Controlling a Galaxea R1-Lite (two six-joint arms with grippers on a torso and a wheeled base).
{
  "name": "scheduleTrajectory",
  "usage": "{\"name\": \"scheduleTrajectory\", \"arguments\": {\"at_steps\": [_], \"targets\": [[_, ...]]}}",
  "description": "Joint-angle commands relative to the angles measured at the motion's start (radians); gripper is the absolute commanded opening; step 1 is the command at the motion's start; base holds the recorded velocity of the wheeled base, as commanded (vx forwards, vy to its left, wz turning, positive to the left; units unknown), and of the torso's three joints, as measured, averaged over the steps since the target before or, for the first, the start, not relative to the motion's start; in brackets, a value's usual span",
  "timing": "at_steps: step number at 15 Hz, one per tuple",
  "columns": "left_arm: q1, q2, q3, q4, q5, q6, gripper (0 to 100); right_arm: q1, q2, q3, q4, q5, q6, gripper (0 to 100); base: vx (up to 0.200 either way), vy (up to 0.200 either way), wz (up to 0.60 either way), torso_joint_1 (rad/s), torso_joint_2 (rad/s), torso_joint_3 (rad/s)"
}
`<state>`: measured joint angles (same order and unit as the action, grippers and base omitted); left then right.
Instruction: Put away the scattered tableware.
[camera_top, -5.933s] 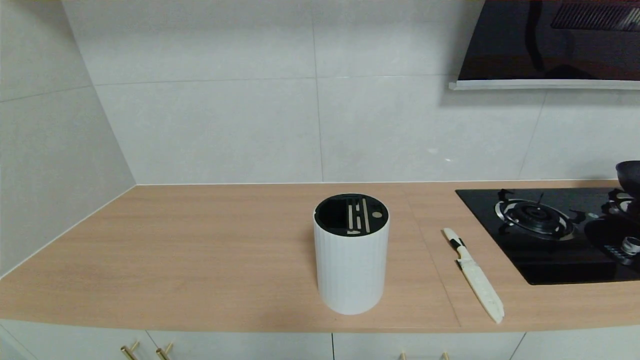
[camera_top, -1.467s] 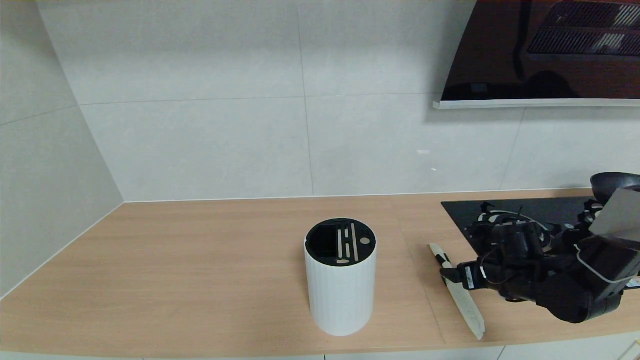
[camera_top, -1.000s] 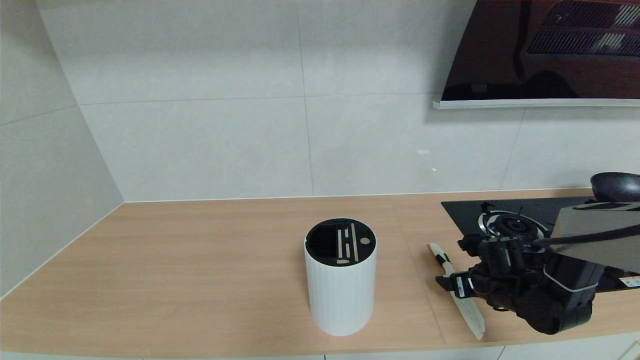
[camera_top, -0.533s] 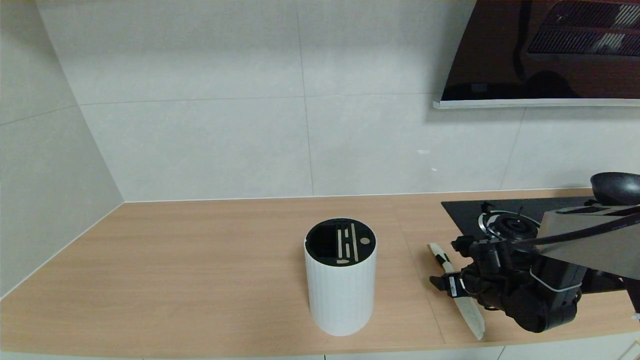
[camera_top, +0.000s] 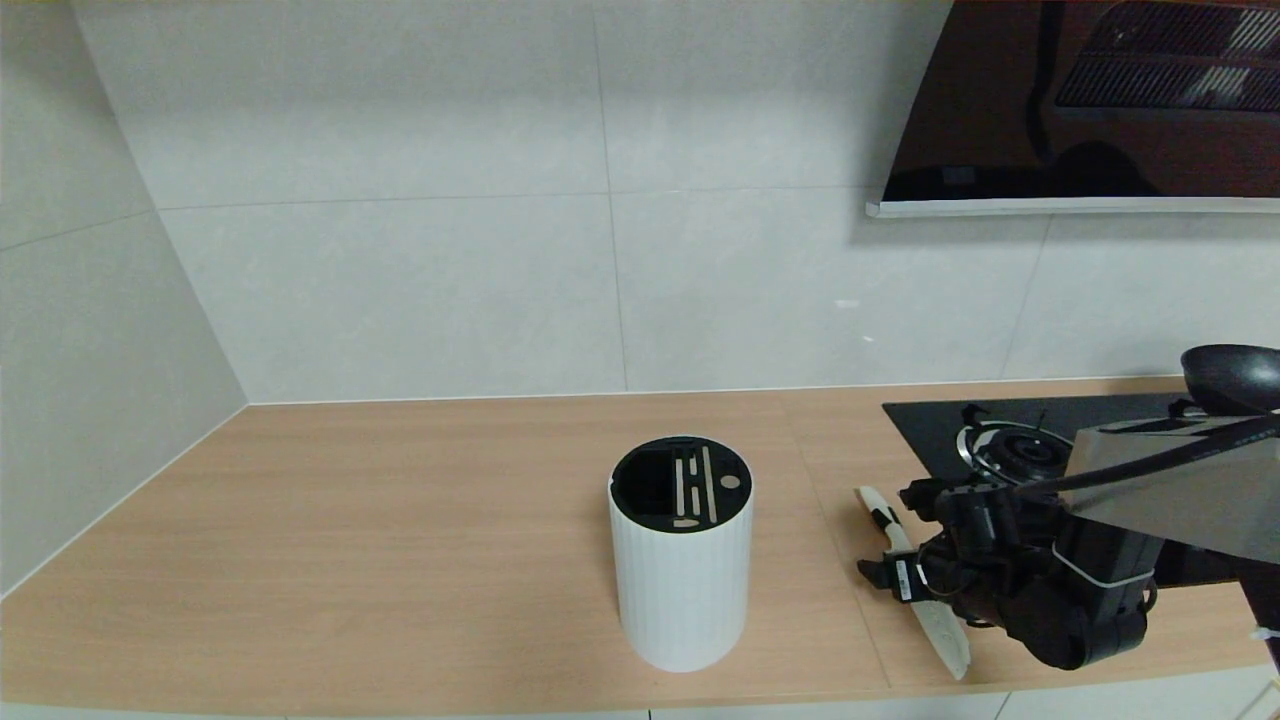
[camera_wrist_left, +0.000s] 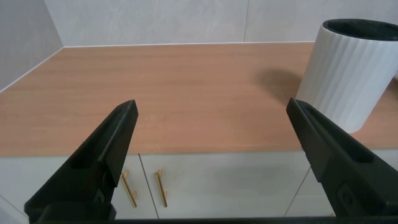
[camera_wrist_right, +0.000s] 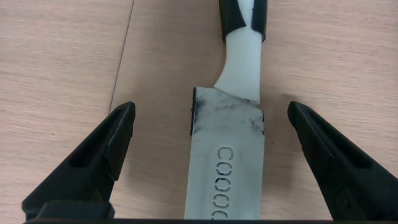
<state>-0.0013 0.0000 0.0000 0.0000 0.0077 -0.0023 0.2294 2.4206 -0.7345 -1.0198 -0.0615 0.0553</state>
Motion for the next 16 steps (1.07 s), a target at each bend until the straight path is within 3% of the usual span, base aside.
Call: {"name": "scheduleTrajectory", "arguments": {"at_steps": [1, 2, 12, 16], "targets": [[0.000, 0.000, 0.000, 0.000, 0.002, -0.001, 100, -0.001, 0.005, 0.000, 0.000, 0.000, 0.000, 100, 0.000, 0.000, 0.00, 0.000, 0.00, 0.000], [0.000, 0.000, 0.000, 0.000, 0.002, -0.001, 100, -0.001, 0.005, 0.000, 0.000, 0.000, 0.000, 0, 0.000, 0.000, 0.00, 0.000, 0.00, 0.000], [0.000, 0.000, 0.000, 0.000, 0.002, -0.001, 100, -0.001, 0.002, 0.004, -0.002, -0.001, 0.003, 0, 0.000, 0.000, 0.00, 0.000, 0.00, 0.000], [0.000, 0.000, 0.000, 0.000, 0.000, 0.004, 100, 0.007, -0.146, 0.099, -0.092, 0.002, -0.005, 0, 0.000, 0.000, 0.00, 0.000, 0.00, 0.000]]}}
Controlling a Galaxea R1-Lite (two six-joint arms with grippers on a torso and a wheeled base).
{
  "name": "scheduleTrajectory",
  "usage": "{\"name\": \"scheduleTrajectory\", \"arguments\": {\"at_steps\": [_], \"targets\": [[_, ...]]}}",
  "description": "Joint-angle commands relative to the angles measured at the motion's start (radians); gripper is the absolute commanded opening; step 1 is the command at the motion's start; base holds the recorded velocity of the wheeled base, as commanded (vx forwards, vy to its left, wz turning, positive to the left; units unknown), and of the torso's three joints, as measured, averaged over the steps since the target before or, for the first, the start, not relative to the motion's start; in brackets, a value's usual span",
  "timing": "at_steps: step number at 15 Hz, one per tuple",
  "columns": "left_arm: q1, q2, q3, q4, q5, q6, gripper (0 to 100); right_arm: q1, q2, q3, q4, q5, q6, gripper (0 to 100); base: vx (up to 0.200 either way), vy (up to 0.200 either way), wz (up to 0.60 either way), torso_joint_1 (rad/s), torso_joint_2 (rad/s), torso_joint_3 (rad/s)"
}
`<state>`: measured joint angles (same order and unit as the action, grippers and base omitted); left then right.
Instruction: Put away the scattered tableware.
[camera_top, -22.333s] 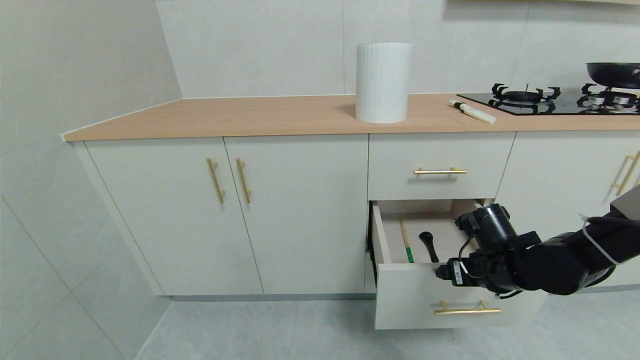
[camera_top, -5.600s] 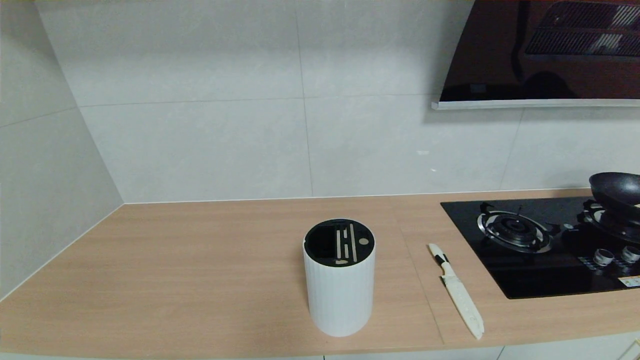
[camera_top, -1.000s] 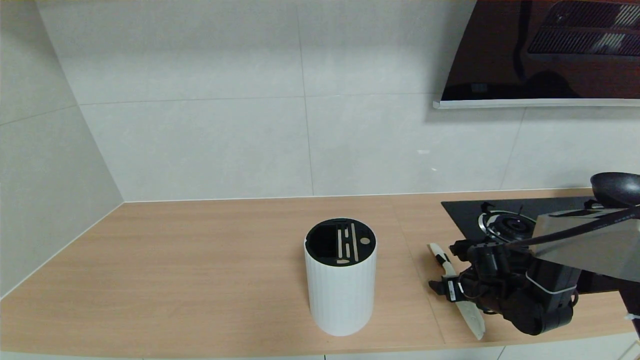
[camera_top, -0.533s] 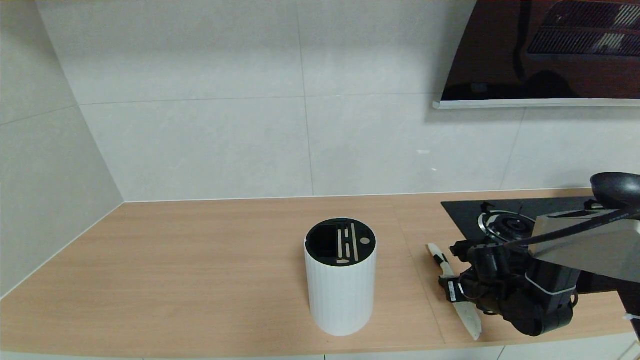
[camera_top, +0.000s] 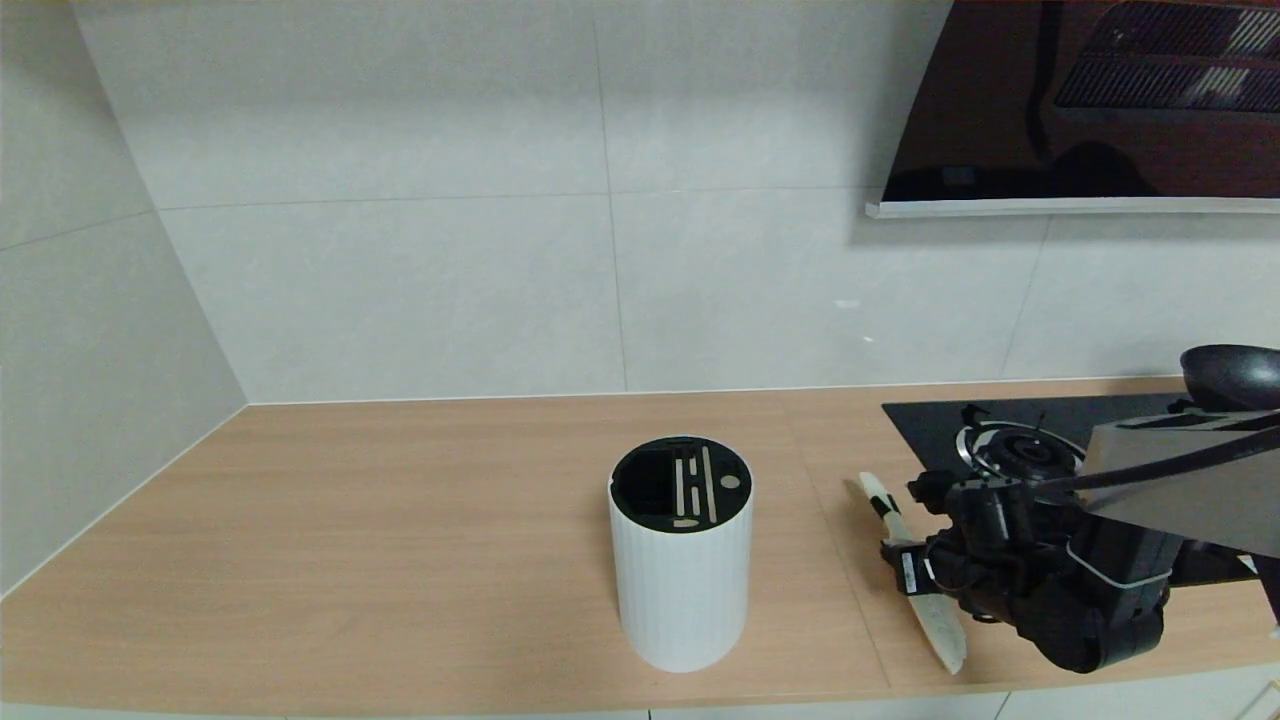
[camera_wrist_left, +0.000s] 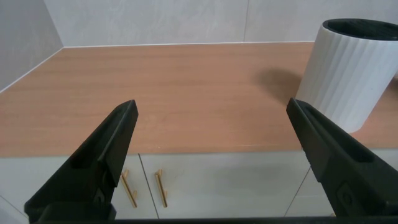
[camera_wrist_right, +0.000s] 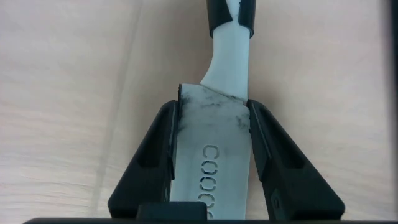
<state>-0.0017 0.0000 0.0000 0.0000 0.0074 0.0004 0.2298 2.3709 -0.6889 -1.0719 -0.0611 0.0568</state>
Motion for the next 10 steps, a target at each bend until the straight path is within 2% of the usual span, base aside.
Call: {"name": "scheduleTrajectory", "arguments": {"at_steps": [1, 5, 7, 8, 10], "targets": [[0.000, 0.000, 0.000, 0.000, 0.000, 0.004, 100, 0.023, -0.144, 0.089, -0.088, 0.001, -0.012, 0, 0.000, 0.000, 0.00, 0.000, 0.00, 0.000], [0.000, 0.000, 0.000, -0.006, -0.003, 0.020, 100, 0.029, -0.314, 0.140, -0.141, 0.000, -0.020, 0, 0.000, 0.000, 0.00, 0.000, 0.00, 0.000], [0.000, 0.000, -0.100, 0.000, -0.018, 0.000, 100, 0.029, -0.418, 0.132, -0.112, -0.017, -0.022, 0, 0.000, 0.000, 0.00, 0.000, 0.00, 0.000], [-0.001, 0.015, -0.150, 0.034, -0.073, -0.013, 100, 0.029, -0.489, 0.109, -0.062, -0.029, -0.025, 0, 0.000, 0.000, 0.00, 0.000, 0.00, 0.000], [-0.021, 0.178, -0.278, 0.114, -0.270, -0.019, 100, 0.042, -0.604, 0.014, 0.107, -0.029, -0.025, 0, 0.000, 0.000, 0.00, 0.000, 0.00, 0.000]]}}
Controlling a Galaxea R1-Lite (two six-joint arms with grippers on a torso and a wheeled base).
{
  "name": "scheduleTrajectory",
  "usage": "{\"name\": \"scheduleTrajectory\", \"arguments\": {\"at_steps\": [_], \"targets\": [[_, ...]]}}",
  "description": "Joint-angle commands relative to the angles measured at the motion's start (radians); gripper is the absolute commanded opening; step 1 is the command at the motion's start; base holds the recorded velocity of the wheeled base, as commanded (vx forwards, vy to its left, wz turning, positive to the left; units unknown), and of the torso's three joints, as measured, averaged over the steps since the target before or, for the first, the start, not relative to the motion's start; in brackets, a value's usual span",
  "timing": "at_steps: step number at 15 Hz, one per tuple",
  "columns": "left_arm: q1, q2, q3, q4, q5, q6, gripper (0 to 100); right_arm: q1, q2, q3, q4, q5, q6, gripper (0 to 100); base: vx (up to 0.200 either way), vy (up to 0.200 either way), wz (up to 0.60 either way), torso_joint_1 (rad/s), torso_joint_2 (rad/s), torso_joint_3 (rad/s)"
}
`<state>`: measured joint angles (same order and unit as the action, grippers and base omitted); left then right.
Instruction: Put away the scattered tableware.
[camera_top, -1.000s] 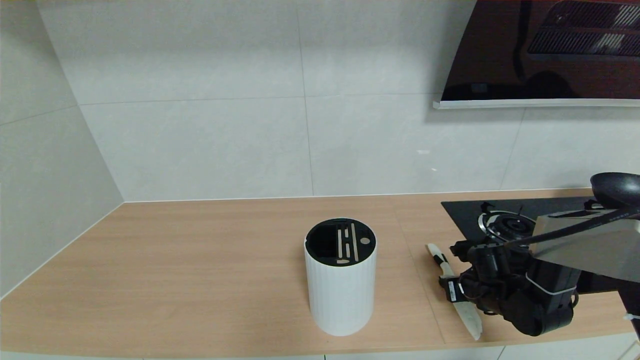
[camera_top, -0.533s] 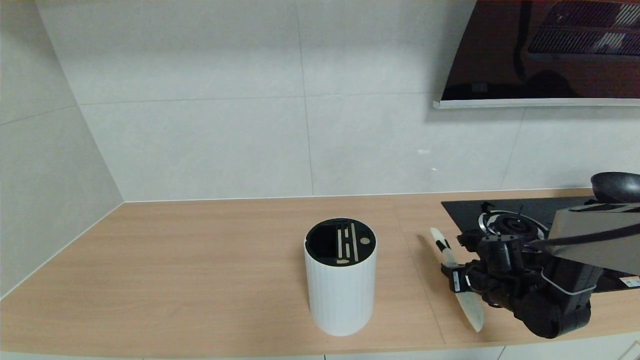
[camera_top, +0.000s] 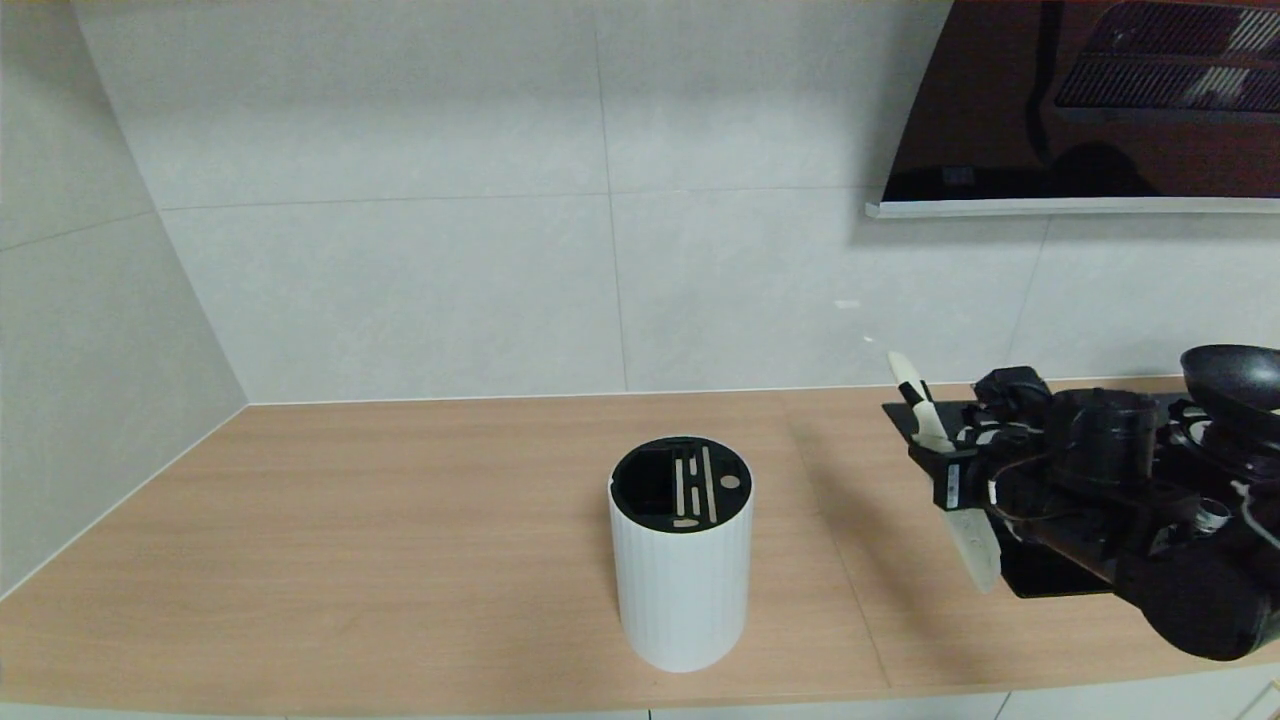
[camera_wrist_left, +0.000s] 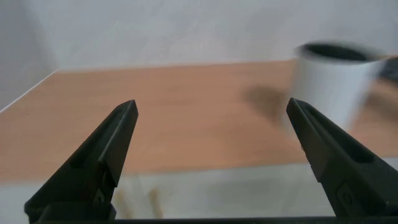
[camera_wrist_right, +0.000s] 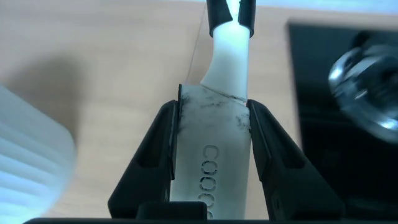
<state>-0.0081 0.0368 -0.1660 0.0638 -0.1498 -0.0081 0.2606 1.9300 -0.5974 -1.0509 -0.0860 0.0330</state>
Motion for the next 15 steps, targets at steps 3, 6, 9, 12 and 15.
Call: {"name": "scheduleTrajectory", "arguments": {"at_steps": [3, 6, 9, 12, 15], "targets": [[-0.015, 0.637, -0.283, -0.013, -0.350, -0.046, 100, 0.106, -0.215, -0.252, 0.275, -0.006, -0.001, 0, 0.000, 0.000, 0.00, 0.000, 0.00, 0.000], [-0.087, 0.989, -0.471, -0.240, -0.355, -0.128, 100, 0.216, -0.209, -0.323, 0.288, -0.006, -0.001, 0, 0.000, 0.000, 0.00, 0.000, 0.00, 0.000], [-0.253, 1.241, -0.595, -0.463, -0.352, -0.464, 100, 0.325, -0.189, -0.381, 0.288, -0.014, 0.002, 0, 0.000, 0.000, 0.00, 0.000, 0.00, 0.000], [-0.319, 1.396, -0.581, -0.731, -0.350, -0.693, 100, 0.416, -0.194, -0.352, 0.293, -0.080, 0.002, 0, 0.000, 0.000, 0.00, 0.000, 0.00, 0.000], [-0.363, 1.474, -0.561, -0.819, -0.350, -0.774, 100, 0.488, -0.187, -0.329, 0.293, -0.089, 0.005, 0, 0.000, 0.000, 0.00, 0.000, 0.00, 0.000]]}}
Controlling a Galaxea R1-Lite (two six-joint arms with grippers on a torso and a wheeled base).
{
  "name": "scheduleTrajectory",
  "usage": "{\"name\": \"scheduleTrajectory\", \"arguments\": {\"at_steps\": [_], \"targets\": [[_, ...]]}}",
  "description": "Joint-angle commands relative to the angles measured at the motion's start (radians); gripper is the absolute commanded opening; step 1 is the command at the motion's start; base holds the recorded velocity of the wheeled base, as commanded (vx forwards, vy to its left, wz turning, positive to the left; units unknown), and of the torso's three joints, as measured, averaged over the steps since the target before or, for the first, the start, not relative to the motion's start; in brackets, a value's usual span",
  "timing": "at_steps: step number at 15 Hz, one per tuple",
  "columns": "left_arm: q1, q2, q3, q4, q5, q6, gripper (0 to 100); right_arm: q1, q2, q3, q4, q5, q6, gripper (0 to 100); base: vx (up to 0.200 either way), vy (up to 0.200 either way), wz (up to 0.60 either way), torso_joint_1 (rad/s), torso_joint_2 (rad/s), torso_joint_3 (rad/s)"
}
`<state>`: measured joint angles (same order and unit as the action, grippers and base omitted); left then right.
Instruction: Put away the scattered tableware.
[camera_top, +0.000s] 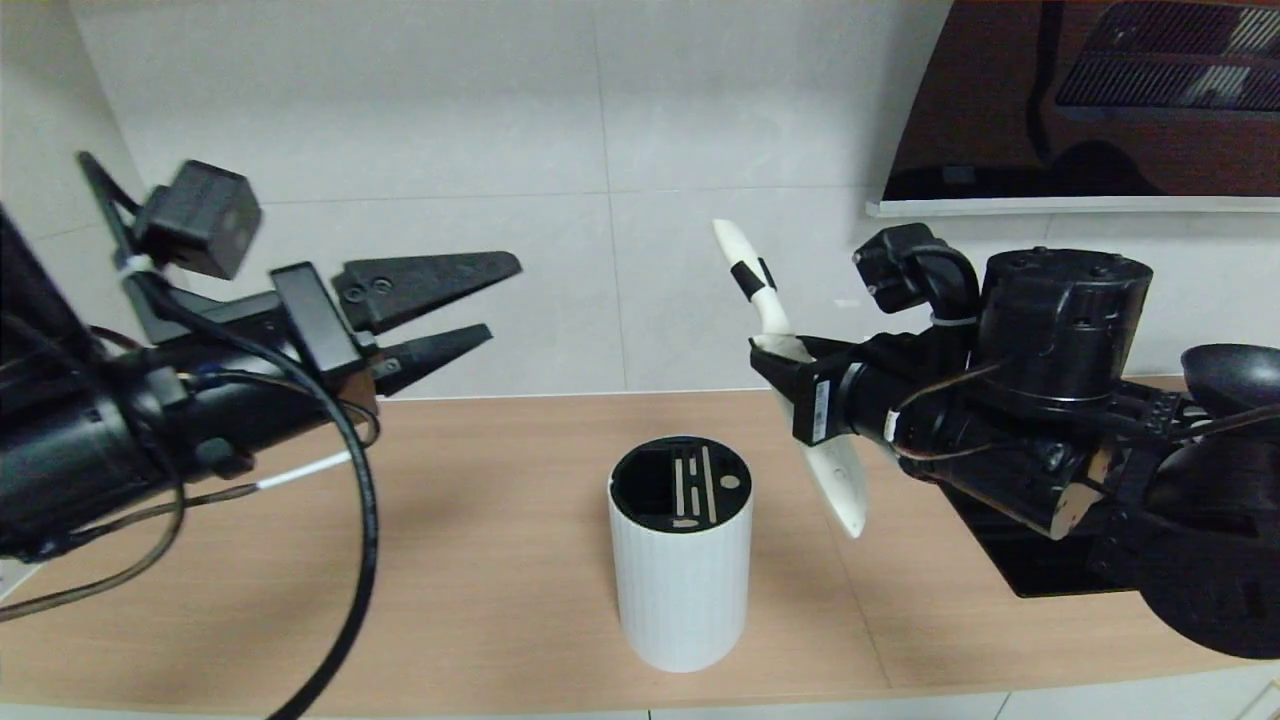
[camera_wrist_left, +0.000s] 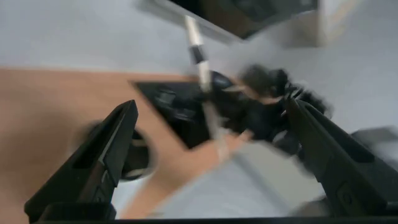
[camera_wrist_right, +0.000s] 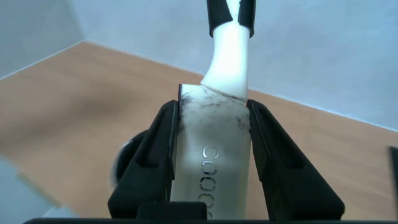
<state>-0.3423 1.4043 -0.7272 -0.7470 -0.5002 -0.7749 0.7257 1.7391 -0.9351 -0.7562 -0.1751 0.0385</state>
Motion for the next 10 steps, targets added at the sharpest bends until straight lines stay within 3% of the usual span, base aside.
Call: {"name": "scheduleTrajectory", "arguments": {"at_steps": [1, 5, 10], "targets": [[-0.064, 0.147, 0.005, -0.031, 0.002, -0.009, 100, 0.052, 0.013, 0.013, -0.002, -0.003, 0.001, 0, 0.000, 0.000, 0.00, 0.000, 0.00, 0.000], [-0.159, 0.243, -0.003, -0.130, 0.106, -0.032, 100, 0.101, 0.043, 0.036, -0.002, -0.003, 0.015, 0, 0.000, 0.000, 0.00, 0.000, 0.00, 0.000], [-0.188, 0.318, -0.003, -0.226, 0.135, -0.034, 100, 0.153, 0.060, 0.035, -0.006, -0.001, 0.083, 0, 0.000, 0.000, 0.00, 0.000, 0.00, 0.000]]}}
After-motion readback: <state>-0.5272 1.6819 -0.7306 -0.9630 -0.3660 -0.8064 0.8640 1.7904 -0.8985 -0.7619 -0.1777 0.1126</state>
